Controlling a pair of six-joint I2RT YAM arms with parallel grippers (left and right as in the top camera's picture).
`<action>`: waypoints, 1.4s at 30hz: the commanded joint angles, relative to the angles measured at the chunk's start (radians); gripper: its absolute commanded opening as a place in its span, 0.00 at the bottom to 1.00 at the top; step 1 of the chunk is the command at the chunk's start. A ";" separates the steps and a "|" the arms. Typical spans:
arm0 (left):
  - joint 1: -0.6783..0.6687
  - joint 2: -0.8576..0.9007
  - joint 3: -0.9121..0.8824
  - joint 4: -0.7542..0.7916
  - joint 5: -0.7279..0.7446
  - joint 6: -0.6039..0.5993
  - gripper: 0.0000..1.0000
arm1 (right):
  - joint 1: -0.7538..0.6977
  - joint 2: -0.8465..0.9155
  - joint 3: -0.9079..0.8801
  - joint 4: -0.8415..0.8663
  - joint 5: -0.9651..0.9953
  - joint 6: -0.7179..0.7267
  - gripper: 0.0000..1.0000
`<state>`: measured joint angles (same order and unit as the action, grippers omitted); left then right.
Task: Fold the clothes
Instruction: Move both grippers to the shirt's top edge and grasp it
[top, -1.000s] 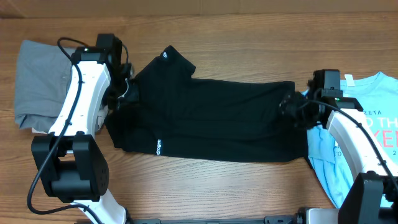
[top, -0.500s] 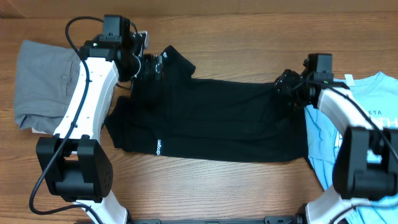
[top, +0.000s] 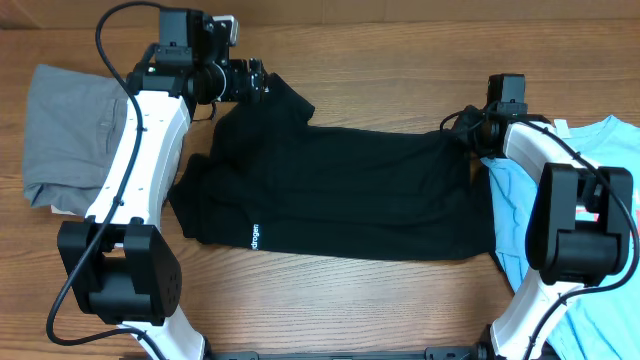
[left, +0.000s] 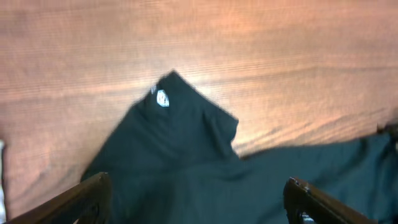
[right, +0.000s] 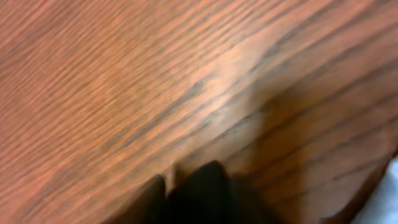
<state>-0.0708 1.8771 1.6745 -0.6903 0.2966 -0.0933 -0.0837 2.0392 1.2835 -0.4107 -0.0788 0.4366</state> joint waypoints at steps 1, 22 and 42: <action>-0.003 0.048 0.024 0.028 0.014 0.008 0.89 | -0.003 0.023 0.024 -0.048 -0.027 -0.031 0.12; -0.033 0.369 0.024 0.354 0.034 0.003 0.79 | -0.002 -0.157 0.098 -0.404 0.013 -0.078 0.04; -0.106 0.460 0.039 0.476 -0.131 0.003 0.04 | -0.002 -0.157 0.098 -0.489 0.008 -0.093 0.04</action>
<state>-0.1818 2.3417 1.6814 -0.1898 0.1818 -0.0971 -0.0849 1.9034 1.3617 -0.9016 -0.0715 0.3630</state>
